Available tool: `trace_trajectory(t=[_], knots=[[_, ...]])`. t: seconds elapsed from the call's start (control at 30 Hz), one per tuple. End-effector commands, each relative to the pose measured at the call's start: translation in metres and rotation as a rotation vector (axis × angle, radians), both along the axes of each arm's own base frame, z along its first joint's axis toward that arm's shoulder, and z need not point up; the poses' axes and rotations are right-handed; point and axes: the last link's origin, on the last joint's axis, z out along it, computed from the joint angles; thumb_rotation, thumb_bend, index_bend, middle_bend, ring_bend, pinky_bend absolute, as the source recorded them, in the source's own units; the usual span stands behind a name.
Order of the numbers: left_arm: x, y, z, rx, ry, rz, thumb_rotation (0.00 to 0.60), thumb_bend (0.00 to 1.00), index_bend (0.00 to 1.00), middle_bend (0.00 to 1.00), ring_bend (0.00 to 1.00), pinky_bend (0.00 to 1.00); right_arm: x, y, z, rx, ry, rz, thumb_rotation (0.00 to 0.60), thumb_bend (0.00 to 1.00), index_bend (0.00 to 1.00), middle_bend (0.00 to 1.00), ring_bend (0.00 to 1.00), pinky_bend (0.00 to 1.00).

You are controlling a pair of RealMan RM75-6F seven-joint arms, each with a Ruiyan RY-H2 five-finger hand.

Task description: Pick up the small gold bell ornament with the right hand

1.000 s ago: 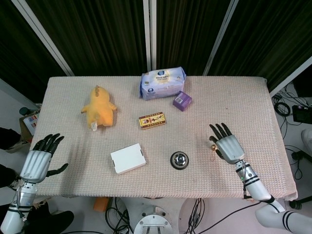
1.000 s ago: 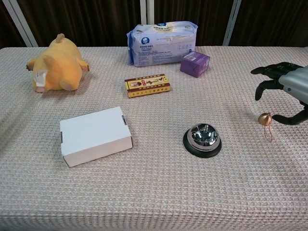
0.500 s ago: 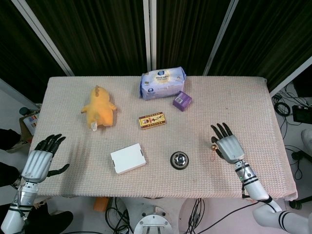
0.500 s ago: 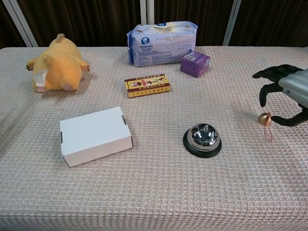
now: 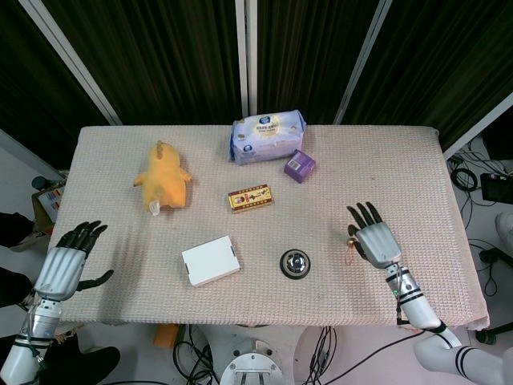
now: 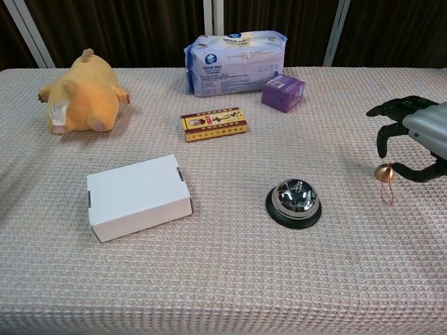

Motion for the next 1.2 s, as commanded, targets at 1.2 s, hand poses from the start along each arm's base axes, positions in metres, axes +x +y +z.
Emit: trace_trajectory(t=[1.2], knots=[[-0.0030, 0.0006, 0.0007, -0.006, -0.027, 0.014, 0.475, 0.18, 0.14, 0.11, 0.11, 0.23, -0.0008, -0.0005, -0.0038, -0.005, 0.006, 0.001, 0.600, 0.33, 0.54, 0.10, 0.00, 0.00]])
